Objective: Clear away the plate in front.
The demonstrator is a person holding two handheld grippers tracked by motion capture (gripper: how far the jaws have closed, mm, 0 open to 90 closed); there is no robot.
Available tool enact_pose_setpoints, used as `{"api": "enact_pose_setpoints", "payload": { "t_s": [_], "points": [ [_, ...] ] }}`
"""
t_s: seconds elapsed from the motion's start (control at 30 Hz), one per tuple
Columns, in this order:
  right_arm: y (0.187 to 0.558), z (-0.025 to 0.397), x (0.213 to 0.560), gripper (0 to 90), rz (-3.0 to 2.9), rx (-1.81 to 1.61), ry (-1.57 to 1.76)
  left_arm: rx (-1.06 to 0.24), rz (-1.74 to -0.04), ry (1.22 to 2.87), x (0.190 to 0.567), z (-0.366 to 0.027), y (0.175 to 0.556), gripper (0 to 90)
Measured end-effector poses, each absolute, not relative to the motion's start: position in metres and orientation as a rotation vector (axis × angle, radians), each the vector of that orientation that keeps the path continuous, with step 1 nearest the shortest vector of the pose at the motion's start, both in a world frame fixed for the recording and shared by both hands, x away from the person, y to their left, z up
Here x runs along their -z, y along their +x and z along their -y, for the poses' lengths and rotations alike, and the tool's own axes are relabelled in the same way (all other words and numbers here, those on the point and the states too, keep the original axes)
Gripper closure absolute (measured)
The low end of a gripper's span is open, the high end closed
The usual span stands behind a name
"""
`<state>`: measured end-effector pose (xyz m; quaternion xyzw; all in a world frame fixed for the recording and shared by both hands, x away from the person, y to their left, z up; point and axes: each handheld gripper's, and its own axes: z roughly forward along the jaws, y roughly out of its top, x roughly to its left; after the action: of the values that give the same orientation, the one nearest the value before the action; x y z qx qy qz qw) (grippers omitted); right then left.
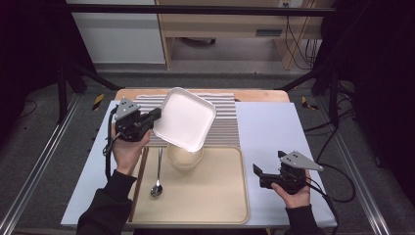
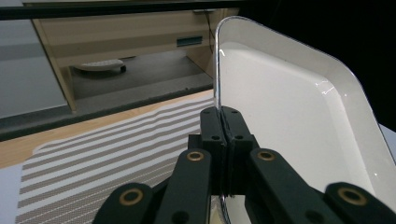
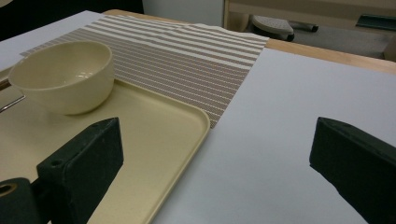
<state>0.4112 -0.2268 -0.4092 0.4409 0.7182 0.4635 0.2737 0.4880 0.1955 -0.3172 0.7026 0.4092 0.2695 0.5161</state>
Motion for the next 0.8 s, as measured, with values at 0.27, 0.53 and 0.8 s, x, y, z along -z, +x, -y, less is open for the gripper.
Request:
{"api": "enact_pose_setpoints", "payload": {
  "t_s": [0.27, 0.53, 0.8],
  "points": [
    [0.41, 0.226, 0.408, 3.0, -1.932, -1.256, 1.185, -0.614, -0.932, 1.745, 0.33, -0.19, 0.458, 88.7],
    [0.409, 0.228, 0.406, 2.9, -1.925, -1.262, 1.179, -0.583, -0.898, 1.807, 0.346, -0.185, 0.433, 88.7],
    [0.409, 0.228, 0.406, 3.0, -1.925, -1.264, 1.179, -0.554, -0.88, 1.853, 0.363, -0.177, 0.423, 88.7]
  ]
}}
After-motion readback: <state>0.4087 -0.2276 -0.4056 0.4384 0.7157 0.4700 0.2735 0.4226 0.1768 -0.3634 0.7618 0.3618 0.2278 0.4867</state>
